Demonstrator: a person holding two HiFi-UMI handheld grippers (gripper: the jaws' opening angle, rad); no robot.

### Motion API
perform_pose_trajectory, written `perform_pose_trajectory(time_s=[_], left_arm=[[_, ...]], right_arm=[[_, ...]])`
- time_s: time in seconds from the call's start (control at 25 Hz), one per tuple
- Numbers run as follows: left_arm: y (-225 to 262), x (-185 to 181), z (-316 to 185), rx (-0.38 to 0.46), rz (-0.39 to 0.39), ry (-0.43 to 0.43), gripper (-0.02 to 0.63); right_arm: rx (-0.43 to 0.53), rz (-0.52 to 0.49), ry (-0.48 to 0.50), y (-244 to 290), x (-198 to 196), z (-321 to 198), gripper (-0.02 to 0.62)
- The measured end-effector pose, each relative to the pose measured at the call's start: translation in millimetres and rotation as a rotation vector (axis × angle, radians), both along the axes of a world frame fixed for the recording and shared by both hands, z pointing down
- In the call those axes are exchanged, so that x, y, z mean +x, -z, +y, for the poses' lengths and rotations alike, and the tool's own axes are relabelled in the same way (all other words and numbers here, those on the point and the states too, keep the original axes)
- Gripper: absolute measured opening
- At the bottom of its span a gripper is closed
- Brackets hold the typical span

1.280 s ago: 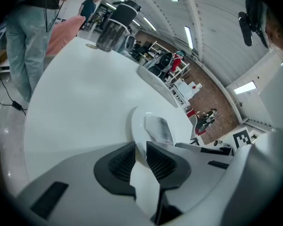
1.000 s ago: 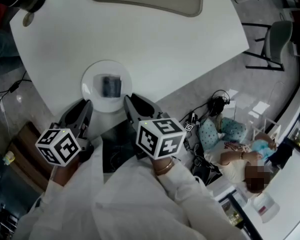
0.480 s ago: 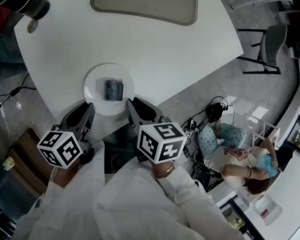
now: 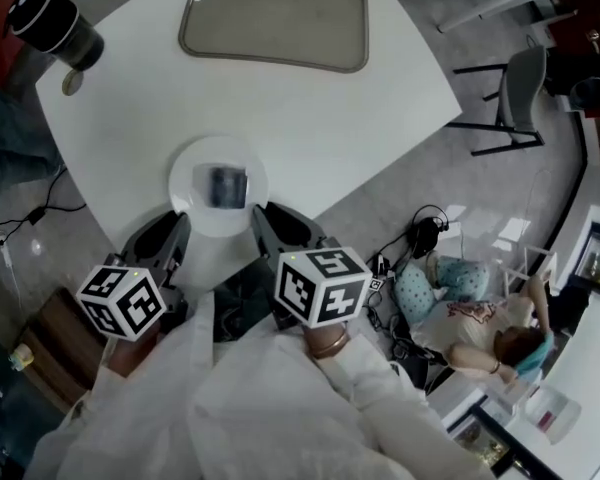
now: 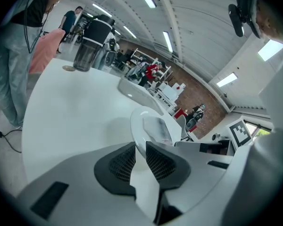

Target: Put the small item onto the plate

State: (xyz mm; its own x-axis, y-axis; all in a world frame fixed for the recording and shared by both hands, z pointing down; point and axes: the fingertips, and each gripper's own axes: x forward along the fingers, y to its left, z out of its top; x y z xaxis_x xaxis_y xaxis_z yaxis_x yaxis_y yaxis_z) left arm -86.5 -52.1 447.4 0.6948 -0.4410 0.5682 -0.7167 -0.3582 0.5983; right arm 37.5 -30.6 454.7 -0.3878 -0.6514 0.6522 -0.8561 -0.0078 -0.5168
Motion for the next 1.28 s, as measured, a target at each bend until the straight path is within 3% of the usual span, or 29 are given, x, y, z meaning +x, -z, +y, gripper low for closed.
perform_pose_trajectory(time_s=[0.32,0.68,1.28], left_arm=[[9.5,8.3,-9.3,0.030,0.011,-0.002,0.071],[2.6,26.5,-48.0,0.042,-0.024,0.029,0.071],[10.4,94.5,-135.5,0.052,-0.016,0.069,0.071]], right_arm=[[0.004,-0.031,-0.020,3.4,8.6,-10.9,0.072],[0.003,-0.051,0.048,-5.6,26.4,-54.7,0.071],[0.031,-0.057,0.047,4.6,95.3,-148.4,0.071]])
